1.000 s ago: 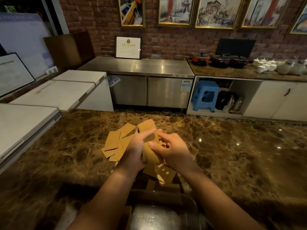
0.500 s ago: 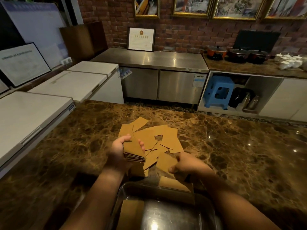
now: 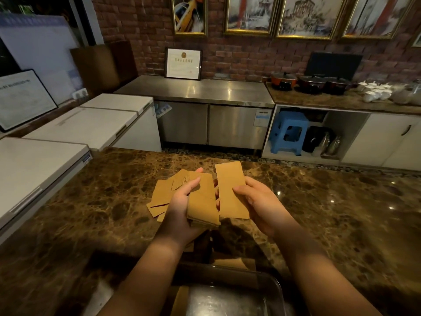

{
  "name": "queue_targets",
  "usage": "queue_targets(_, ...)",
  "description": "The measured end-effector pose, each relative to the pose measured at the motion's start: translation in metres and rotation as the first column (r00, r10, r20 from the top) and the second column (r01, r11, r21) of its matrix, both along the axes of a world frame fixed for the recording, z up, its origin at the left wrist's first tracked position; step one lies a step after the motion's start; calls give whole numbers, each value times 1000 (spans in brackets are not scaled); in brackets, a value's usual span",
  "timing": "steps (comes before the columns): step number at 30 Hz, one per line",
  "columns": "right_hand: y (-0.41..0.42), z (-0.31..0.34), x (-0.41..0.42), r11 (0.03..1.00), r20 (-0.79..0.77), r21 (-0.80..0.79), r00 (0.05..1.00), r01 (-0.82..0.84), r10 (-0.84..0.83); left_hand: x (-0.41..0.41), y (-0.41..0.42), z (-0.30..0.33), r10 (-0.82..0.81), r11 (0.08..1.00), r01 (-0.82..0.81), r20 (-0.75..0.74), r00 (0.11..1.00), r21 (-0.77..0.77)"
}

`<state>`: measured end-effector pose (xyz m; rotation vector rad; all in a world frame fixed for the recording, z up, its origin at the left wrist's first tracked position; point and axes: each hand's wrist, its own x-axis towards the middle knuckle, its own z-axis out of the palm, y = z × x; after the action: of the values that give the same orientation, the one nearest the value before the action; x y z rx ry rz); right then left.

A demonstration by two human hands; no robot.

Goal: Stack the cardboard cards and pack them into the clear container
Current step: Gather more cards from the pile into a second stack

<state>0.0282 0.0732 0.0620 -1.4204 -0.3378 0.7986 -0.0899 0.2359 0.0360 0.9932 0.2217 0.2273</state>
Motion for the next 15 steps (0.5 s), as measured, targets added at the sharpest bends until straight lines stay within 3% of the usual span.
queue_targets(2, -2, 5, -5, 999, 169, 35, 985, 39, -45, 1, -2, 3, -43, 996, 47, 61, 997, -70)
queue_targets(3, -3, 7, -6, 996, 261, 75, 963, 46, -64, 7, -3, 0, 26, 1000, -25, 30, 999, -18)
queue_targets(5, -4, 5, -8, 991, 426, 121, 900, 49, -97, 21, 0, -1, 33, 983, -44, -62, 998, -177)
queue_targets(9, 10, -12, -12, 985, 726, -148, 686, 87, 49, 25, -2, 5, -9, 974, -16, -109, 994, -228)
queue_targets(12, 19, -31, -5, 962, 726, -270, 646, -46, 235, 27, -1, -4, -61, 995, 49, -138, 989, -87)
queue_targets(13, 22, -35, 1, 951, 679, -287, 675, -117, 288, 28, 2, -5, -56, 993, 34, -198, 979, -115)
queue_targets(15, 30, -40, 18, 954, 487, -228, 826, -194, 284, 34, 14, -15, -28, 966, -43, -269, 963, -255)
